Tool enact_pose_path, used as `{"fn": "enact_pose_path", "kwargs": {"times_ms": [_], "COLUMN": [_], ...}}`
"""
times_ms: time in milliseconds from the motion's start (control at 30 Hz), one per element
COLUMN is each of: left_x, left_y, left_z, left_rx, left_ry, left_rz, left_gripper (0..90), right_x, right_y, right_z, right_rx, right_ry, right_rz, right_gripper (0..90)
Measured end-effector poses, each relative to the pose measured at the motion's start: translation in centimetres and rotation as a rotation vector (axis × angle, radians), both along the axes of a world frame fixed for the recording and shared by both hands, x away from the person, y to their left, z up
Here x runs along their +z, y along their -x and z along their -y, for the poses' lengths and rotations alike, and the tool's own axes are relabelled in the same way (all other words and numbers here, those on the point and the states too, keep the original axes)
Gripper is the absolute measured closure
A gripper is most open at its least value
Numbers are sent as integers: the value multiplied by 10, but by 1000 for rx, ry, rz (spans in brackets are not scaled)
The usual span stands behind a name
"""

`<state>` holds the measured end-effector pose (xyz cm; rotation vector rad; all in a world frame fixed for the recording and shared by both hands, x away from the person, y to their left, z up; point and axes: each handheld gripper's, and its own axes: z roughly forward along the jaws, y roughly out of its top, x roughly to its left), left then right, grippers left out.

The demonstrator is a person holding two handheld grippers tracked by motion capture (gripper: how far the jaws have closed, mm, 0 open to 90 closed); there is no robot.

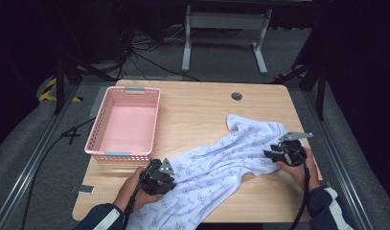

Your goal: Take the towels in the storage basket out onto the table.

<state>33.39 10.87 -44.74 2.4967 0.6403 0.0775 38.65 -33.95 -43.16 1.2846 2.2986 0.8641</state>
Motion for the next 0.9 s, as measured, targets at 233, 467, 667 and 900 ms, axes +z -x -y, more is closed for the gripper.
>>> {"fn": "enact_pose_path", "kwargs": {"times_ms": [233, 467, 667, 900], "left_x": [-2, -3, -2, 1], "left_y": [3, 2, -2, -4], "left_z": [6, 22, 48, 87], "left_rx": [-3, -43, -108, -200], "left_ry": [14, 40, 40, 41], "left_rz": [-6, -29, -39, -51], "left_gripper": [763, 741, 732, 700], "right_x": [-17, -21, -19, -15], "right_y": [-6, -42, -89, -125], "right_z": [-5, -8, -16, -40], "right_rx": [-30, -49, -58, -63], "right_ry": [0, 3, 28, 207], "right_rz": [-33, 16, 18, 83], "right_gripper": [567, 566, 566, 539]}}
